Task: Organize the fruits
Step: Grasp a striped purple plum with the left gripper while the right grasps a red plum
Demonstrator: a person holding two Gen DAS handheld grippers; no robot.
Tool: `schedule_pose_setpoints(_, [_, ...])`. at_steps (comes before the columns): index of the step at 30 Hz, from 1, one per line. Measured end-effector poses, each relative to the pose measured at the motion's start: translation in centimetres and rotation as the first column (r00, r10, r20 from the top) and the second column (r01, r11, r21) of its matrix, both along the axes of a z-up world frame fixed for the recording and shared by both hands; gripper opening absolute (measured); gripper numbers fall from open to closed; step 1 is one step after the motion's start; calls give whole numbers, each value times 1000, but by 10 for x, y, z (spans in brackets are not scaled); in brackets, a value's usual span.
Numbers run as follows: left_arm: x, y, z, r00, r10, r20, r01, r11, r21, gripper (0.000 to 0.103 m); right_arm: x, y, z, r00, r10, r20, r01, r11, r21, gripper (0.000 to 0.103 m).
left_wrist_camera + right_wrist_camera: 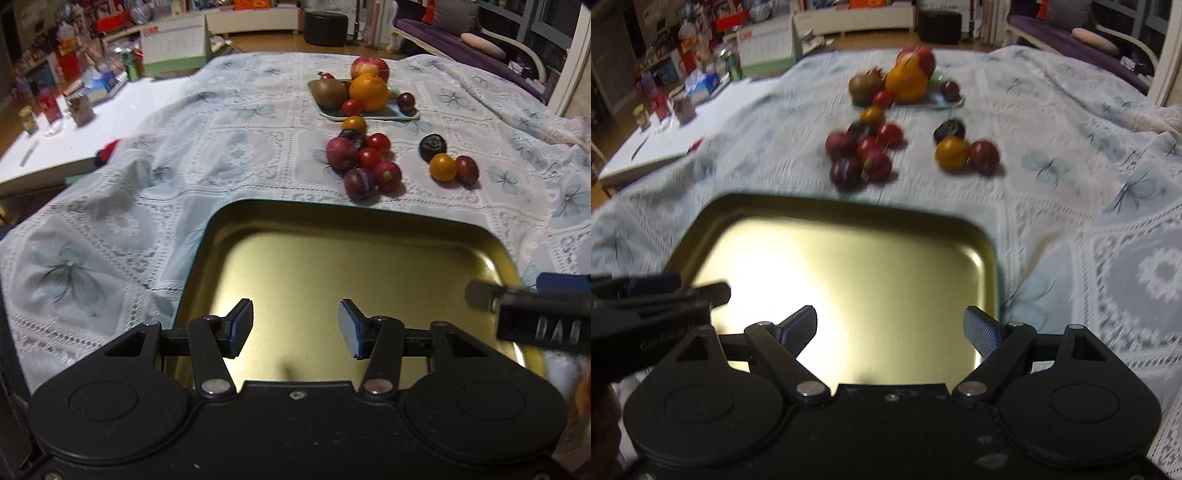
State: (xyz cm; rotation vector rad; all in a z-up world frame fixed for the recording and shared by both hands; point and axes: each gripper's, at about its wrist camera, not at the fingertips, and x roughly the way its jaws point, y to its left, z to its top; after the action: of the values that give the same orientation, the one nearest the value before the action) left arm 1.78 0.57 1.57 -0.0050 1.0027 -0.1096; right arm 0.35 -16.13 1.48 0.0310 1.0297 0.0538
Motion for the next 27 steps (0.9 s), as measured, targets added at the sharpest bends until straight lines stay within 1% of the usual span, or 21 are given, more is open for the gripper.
schedule_pose_setpoints(3, [13,1,3,1000,-11,-16,11,1000,-28,57,17,-15,6,999,-49,-10,50,999,23,90])
schedule_pose_setpoints(4, [16,-1,4,1000,-22,-8,22,999,-28,57,31,-26,7,997,-66,-29,67,997,37,90])
schedule_pose_setpoints(5, [20,-3,6,999,-33,3,34,999,-19,57,31,-26,7,997,-66,-29,67,997,37,90])
schedule_pose_setpoints(8, [34,-11,8,999,-41,29,40,999,32,57,55,-40,7,997,-67,-44,69,997,34,89])
schedule_pose_setpoints(9, [39,-12,8,999,-37,32,36,999,37,56,63,-44,7,997,-67,-44,68,997,32,89])
schedule_pose_setpoints(11, [51,-14,8,999,-42,23,42,999,24,56,76,-54,8,996,-82,-23,83,996,35,89])
schedule_pose_setpoints(14, [73,-22,5,997,-76,-10,76,997,-2,56,96,-68,8,989,-145,26,145,989,8,89])
schedule_pose_setpoints(16, [87,-28,2,995,-91,-30,90,996,-25,56,111,-78,6,983,-176,56,176,984,8,89])
schedule_pose_setpoints(18, [100,-36,-2,994,-98,-38,97,995,-35,56,128,-90,4,976,-209,62,209,978,9,88])
schedule_pose_setpoints(21, [117,-46,-9,994,-101,-46,100,995,-24,56,154,-107,-4,970,-241,18,240,970,28,88])
schedule_pose_setpoints(22, [122,-49,-12,993,-102,-56,101,995,-20,56,169,-117,-10,965,-262,-17,263,964,49,88])
schedule_pose_setpoints(23, [127,-51,-15,993,-101,-69,99,995,-23,55,169,-117,-10,965,-262,-17,263,964,49,88])
schedule_pose_setpoints(25, [136,-53,-20,990,-98,-101,95,995,-42,52,186,-128,-20,950,-307,-56,311,947,81,88])
schedule_pose_setpoints(27, [142,-53,-24,986,-98,-137,90,994,-68,51,189,-131,-22,946,-317,-66,322,943,90,87])
